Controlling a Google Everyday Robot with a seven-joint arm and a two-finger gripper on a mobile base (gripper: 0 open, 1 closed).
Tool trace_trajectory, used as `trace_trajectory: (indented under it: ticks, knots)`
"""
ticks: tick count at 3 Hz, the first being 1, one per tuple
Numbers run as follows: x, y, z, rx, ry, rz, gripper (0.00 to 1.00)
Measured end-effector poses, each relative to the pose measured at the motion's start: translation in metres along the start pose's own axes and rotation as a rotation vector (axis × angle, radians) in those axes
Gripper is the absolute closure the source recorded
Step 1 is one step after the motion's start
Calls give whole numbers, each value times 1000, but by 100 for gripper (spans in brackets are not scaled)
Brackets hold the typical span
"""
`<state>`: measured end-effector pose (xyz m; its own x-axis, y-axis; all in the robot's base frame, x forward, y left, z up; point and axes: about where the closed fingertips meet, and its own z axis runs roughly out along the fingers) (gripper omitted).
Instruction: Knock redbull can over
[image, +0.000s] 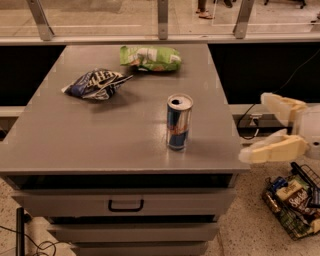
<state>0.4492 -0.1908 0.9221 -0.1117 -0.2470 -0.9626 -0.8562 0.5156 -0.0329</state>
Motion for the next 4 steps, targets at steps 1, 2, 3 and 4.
trace_trajectory:
  ticks: [1, 2, 3, 4]
  knots:
    - [4, 0, 32, 1, -57, 11, 0]
    - [2, -1, 62, 4, -100, -13, 0]
    - [-2, -1, 91, -23, -136, -64, 0]
    - [-3, -1, 119, -44, -164, -90, 0]
